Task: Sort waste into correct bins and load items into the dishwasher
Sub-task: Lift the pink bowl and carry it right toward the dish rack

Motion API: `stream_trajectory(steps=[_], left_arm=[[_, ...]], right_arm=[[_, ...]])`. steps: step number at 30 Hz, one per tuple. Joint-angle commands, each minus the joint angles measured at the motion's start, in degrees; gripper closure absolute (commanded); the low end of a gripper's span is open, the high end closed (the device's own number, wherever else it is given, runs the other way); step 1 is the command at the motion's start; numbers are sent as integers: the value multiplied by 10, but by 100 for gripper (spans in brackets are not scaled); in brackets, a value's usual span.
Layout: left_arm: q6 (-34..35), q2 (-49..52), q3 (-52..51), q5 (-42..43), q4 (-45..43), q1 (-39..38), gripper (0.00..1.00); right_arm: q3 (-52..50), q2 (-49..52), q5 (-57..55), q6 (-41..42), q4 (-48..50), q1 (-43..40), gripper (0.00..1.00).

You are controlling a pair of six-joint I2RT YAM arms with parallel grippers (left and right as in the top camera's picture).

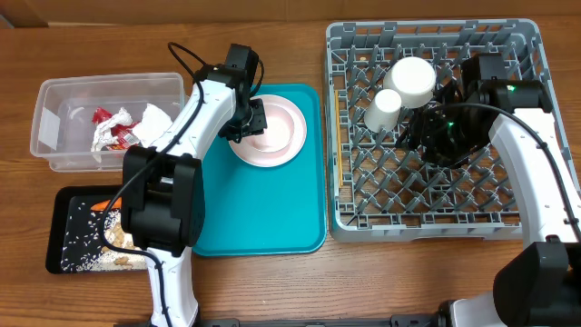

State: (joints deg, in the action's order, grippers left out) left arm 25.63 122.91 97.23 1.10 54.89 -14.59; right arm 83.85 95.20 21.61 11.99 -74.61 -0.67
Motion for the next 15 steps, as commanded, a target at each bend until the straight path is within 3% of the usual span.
stream_trajectory(steps=[1, 5, 6, 13, 15], left_arm=[[1, 0, 15, -1, 2, 0, 71], [1, 0, 15, -1, 6, 0, 85], [1, 0, 16, 0, 9, 0, 96], [1, -21, 97, -35, 75, 0, 96], [1, -32, 130, -36, 99, 0, 96]], right_arm=[[1, 0, -1, 0, 1, 0, 35], [1, 0, -1, 0, 1, 0, 35], [1, 0, -1, 0, 1, 0, 35], [1, 0, 0, 1, -4, 0, 34], [1, 0, 0, 1, -8, 0, 26]])
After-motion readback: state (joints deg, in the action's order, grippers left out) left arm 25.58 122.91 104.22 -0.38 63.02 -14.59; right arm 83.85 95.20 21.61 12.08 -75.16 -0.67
